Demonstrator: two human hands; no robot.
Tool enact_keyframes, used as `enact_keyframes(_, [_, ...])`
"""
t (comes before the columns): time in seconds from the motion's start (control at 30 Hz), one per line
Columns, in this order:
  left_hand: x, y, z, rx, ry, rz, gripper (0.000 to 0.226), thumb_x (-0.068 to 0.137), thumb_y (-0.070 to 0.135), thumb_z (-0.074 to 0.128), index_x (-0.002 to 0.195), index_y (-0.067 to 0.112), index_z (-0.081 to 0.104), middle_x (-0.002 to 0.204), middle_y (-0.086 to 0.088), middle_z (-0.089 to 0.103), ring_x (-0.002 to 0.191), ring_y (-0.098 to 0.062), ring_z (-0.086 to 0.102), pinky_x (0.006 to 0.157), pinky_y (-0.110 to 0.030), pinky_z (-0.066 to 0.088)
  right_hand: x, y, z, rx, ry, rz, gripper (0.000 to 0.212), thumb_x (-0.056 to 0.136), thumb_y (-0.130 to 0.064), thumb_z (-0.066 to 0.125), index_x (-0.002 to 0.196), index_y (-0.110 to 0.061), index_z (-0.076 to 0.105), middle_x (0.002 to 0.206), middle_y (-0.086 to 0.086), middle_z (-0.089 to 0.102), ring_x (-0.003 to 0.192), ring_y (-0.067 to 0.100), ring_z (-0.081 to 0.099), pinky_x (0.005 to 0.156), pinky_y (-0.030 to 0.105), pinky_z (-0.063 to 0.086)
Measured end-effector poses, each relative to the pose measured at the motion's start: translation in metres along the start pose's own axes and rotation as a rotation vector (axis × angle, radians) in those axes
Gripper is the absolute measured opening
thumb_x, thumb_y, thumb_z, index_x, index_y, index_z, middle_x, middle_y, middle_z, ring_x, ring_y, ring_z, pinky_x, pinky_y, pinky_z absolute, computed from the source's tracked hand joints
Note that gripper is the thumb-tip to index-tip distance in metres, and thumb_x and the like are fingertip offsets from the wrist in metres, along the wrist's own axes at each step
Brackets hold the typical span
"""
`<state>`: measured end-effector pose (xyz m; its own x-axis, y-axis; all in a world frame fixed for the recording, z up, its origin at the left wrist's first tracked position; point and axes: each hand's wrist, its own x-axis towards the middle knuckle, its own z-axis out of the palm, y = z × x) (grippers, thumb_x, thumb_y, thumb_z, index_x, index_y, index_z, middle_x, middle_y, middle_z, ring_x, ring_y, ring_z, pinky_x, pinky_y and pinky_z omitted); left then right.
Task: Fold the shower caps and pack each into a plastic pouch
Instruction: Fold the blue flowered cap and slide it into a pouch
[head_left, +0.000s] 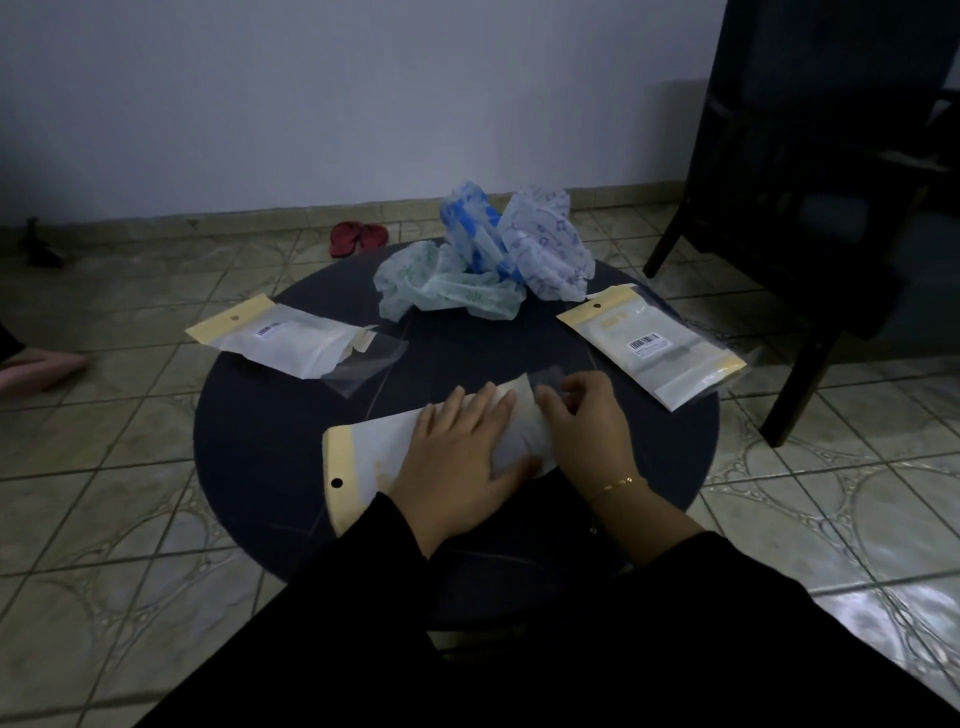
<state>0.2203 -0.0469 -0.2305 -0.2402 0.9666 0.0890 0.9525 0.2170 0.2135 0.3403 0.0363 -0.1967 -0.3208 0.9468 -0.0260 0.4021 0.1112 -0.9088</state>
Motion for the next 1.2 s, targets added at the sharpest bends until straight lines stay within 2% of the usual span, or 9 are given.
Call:
enact_keyframes(0.13, [0.001, 0.004, -0.002, 0.015, 0.004, -0.007, 0.074, 0.090, 0.067, 0.027, 0.150, 0.034, -0.001, 0.160, 0.007, 0.002, 0.146, -0.019, 0.000, 0.117, -0.041, 0.002, 0.002, -0.007, -0.004, -0.039, -0.056, 0.061, 0.030, 0.089, -0.043, 0.056, 0.105, -0.020, 0.047, 0.079, -0.018, 0.048, 0.088, 0.007, 0.049, 0.108, 0.040, 0.027])
enact_keyframes(0.37, [0.002, 0.006, -0.004, -0.018, -0.008, -0.018, 0.099, 0.066, 0.079, 0.004, 0.150, 0.028, -0.008, 0.160, 0.006, 0.002, 0.146, -0.015, 0.002, 0.117, -0.036, 0.002, 0.002, -0.005, 0.000, -0.217, -0.156, 0.047, 0.029, 0.085, -0.034, 0.063, 0.106, -0.024, 0.045, 0.077, -0.018, 0.049, 0.081, 0.005, 0.048, 0.093, 0.031, 0.020])
enact_keyframes(0.53, [0.006, -0.002, -0.009, -0.043, -0.147, 0.027, 0.116, 0.068, 0.081, 0.048, 0.151, 0.019, -0.004, 0.160, 0.003, -0.008, 0.146, -0.015, -0.005, 0.118, -0.033, 0.000, 0.007, 0.000, -0.004, -0.254, -0.110, 0.077, 0.025, 0.087, -0.029, 0.060, 0.101, -0.027, 0.039, 0.095, -0.008, 0.054, 0.094, 0.013, 0.054, 0.097, 0.035, 0.019])
enact_keyframes(0.63, [0.006, -0.003, -0.015, -0.088, -0.136, 0.085, 0.105, 0.076, 0.067, 0.057, 0.151, 0.014, 0.006, 0.159, -0.002, 0.001, 0.146, -0.017, -0.001, 0.117, -0.029, 0.002, 0.003, 0.004, 0.000, -0.436, -0.095, -0.008, 0.017, 0.091, -0.029, 0.051, 0.107, -0.032, 0.044, 0.092, -0.008, 0.050, 0.105, 0.016, 0.050, 0.098, 0.037, 0.020])
enact_keyframes(0.7, [0.003, -0.002, -0.019, -0.110, -0.039, 0.138, 0.094, 0.075, 0.061, 0.054, 0.147, 0.009, 0.025, 0.151, -0.008, 0.025, 0.142, -0.022, 0.016, 0.113, -0.025, 0.010, 0.000, 0.005, 0.000, -0.561, -0.116, -0.048, 0.024, 0.093, -0.028, 0.044, 0.115, -0.038, 0.049, 0.089, -0.007, 0.048, 0.110, 0.017, 0.045, 0.098, 0.040, 0.022])
enact_keyframes(0.8, [-0.004, -0.002, -0.022, 0.081, 0.090, 0.236, 0.079, 0.066, 0.051, 0.039, 0.131, 0.008, 0.049, 0.124, -0.008, 0.053, 0.117, -0.026, 0.049, 0.101, -0.033, 0.034, 0.004, 0.001, -0.006, -0.664, -0.193, 0.007, 0.034, 0.095, -0.025, 0.037, 0.117, -0.043, 0.056, 0.109, -0.002, 0.058, 0.117, 0.022, 0.040, 0.099, 0.043, 0.025])
enact_keyframes(0.9, [-0.005, -0.001, -0.023, 0.191, 0.121, 0.274, 0.058, 0.067, 0.033, 0.047, 0.120, 0.012, 0.059, 0.107, -0.004, 0.063, 0.096, -0.025, 0.060, 0.082, -0.036, 0.045, 0.012, -0.003, -0.009, -0.618, -0.288, 0.079, 0.034, 0.097, -0.024, 0.036, 0.121, -0.033, 0.060, 0.127, 0.000, 0.056, 0.122, 0.024, 0.044, 0.103, 0.043, 0.027])
enact_keyframes(1.03, [-0.001, -0.002, -0.033, 0.353, 0.297, 0.389, 0.034, 0.076, 0.023, 0.040, 0.091, 0.018, 0.071, 0.082, 0.002, 0.065, 0.074, -0.022, 0.061, 0.069, -0.033, 0.037, 0.012, -0.009, -0.004, -0.450, -0.292, 0.117, 0.034, 0.094, -0.016, 0.040, 0.118, -0.011, 0.063, 0.123, 0.012, 0.061, 0.115, 0.030, 0.055, 0.103, 0.043, 0.041])
enact_keyframes(1.2, [-0.003, -0.018, -0.060, 0.455, 0.415, 0.368, 0.034, 0.080, 0.025, 0.043, 0.093, 0.020, 0.074, 0.086, 0.007, 0.070, 0.077, -0.020, 0.062, 0.073, -0.032, 0.027, 0.010, -0.022, 0.011, -0.288, -0.358, 0.019, 0.031, 0.093, -0.009, 0.045, 0.116, -0.011, 0.067, 0.125, 0.005, 0.062, 0.115, 0.023, 0.055, 0.096, 0.026, 0.040])
